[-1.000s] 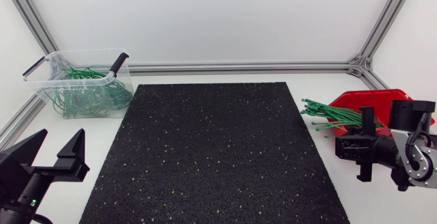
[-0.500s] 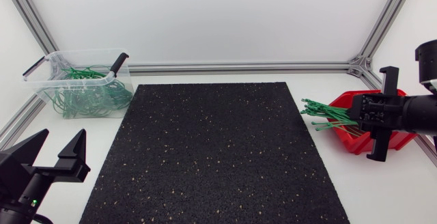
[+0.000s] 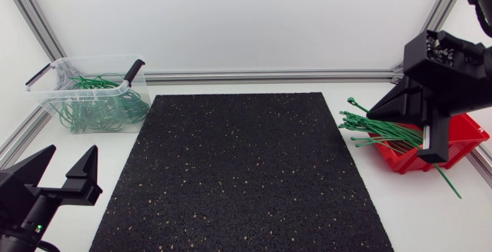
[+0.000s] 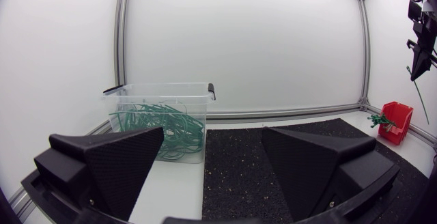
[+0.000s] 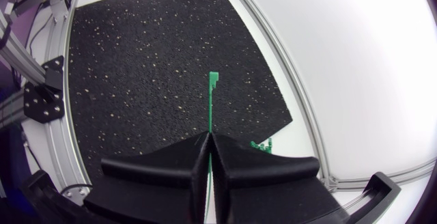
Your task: Take a green cable tie from the red box, thread the tail through the head to close it, then place it in the transparent bin on the left.
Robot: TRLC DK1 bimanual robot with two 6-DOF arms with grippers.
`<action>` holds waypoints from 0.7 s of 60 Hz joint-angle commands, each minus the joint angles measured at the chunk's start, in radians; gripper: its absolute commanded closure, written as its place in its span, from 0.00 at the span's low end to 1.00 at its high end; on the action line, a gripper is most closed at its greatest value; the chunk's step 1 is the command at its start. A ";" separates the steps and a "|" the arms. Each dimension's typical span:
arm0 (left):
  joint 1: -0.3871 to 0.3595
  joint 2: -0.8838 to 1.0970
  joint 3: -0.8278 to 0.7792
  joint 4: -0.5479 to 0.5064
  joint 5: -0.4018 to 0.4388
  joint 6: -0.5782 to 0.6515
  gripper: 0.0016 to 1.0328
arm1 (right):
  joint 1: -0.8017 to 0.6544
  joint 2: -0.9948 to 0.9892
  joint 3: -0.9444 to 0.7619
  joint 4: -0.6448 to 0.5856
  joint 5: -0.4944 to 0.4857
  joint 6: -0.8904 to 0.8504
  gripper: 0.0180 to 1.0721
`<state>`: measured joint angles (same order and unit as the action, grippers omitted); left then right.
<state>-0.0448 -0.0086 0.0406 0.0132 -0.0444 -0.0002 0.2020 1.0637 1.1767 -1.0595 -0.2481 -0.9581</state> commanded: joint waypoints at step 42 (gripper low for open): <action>-0.009 0.088 0.105 -0.151 0.149 -0.023 0.03 | 0.116 0.430 0.115 -0.114 -0.689 0.403 0.94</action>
<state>-0.0536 0.0334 0.0952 -0.1108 0.0807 -0.0044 0.3092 1.4727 1.3163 -1.2049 -0.8890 -0.5781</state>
